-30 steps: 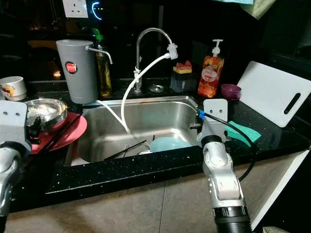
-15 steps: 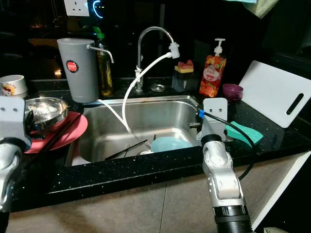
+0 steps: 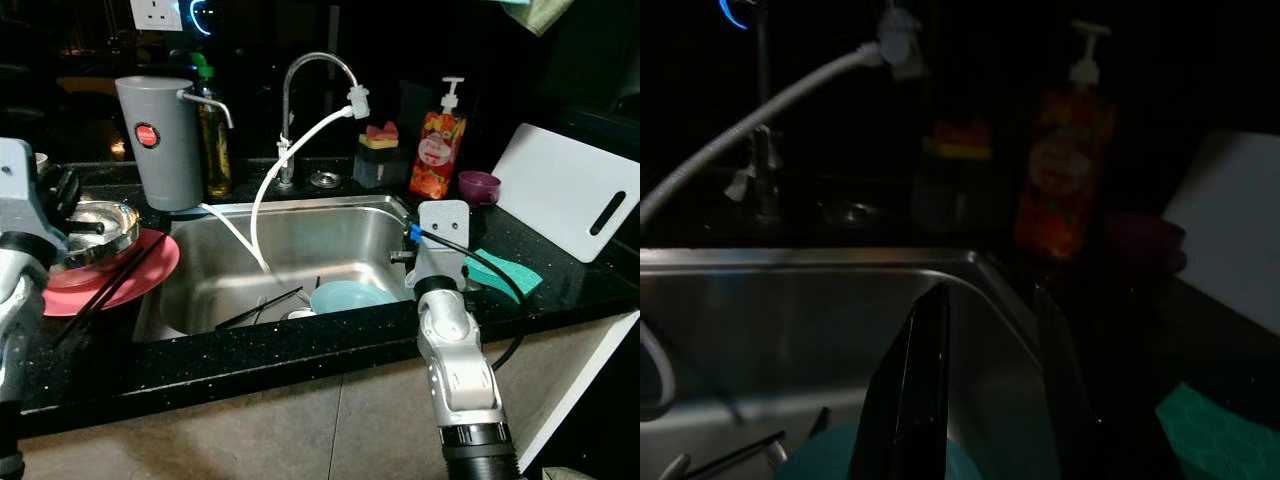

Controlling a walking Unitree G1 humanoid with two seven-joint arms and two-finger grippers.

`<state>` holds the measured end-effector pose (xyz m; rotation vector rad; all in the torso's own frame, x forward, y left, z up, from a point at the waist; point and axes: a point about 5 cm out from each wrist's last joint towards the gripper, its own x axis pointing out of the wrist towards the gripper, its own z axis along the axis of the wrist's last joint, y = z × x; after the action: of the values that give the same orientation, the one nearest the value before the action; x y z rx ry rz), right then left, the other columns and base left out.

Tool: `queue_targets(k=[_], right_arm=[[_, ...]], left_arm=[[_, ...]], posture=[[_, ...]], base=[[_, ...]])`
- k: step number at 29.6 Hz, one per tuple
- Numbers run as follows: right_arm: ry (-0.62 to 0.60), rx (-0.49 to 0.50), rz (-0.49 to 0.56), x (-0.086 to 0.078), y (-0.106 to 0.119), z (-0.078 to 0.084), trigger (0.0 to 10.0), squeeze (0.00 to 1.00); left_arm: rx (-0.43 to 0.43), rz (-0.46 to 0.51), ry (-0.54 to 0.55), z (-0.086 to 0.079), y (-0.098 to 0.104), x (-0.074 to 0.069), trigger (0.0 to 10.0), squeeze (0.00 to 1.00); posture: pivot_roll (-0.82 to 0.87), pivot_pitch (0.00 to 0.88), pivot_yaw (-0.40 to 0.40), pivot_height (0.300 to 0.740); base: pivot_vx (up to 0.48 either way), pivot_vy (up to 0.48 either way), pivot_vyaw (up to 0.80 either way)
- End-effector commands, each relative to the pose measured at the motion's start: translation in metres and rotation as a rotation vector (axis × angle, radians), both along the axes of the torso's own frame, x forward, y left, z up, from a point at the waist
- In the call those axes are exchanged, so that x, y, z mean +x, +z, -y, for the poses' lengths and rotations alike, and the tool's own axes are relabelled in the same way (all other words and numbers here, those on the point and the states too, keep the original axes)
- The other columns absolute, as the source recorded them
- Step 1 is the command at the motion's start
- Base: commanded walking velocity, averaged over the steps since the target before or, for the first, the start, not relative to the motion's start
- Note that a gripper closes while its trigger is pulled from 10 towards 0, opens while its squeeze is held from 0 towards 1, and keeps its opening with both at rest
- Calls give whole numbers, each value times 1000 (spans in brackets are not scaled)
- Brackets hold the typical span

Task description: Kitchen organization

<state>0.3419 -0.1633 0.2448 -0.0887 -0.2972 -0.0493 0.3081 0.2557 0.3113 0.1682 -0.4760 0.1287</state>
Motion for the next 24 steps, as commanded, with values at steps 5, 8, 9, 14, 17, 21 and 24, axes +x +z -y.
queue_targets(k=[5, 8, 9, 14, 17, 21, 24], right_arm=[[128, -32, 54, -2, 16, -18, 10000, 0], [181, -46, 50, -2, 18, -28, 10000, 0], [189, -52, 45, -1, 17, -30, 10000, 0], [246, -49, 10, -1, 12, -39, 10000, 0], [336, 4, -30, -2, 9, -50, 10000, 0], [344, 6, -45, -2, 9, -51, 10000, 0], [415, 47, -89, -4, 5, -53, 10000, 0]], left_arm=[[42, -29, -297, 39, 4, -3, 10000, 0], [61, -148, -486, 65, -12, -1, 10000, 0], [80, -186, -503, 70, -17, 1, 10000, 0], [84, -338, -569, 88, -41, 13, 10000, 0], [30, -404, -593, 103, -55, 29, 10000, 0], [22, -422, -595, 113, -56, 39, 10000, 0], [14, -423, -596, 114, -53, 43, 10000, 0]], posture=[[121, 25, -67, 740], [124, 24, -69, 740], [124, 24, -69, 740], [128, 24, -72, 740], [122, 21, -67, 740], [112, 20, -61, 740], [99, 19, -52, 740]], base=[[0, 0, 0], [0, 0, 0], [0, 0, 0], [0, 0, 0], [0, 0, 0], [0, 0, 0], [0, 0, 0]])
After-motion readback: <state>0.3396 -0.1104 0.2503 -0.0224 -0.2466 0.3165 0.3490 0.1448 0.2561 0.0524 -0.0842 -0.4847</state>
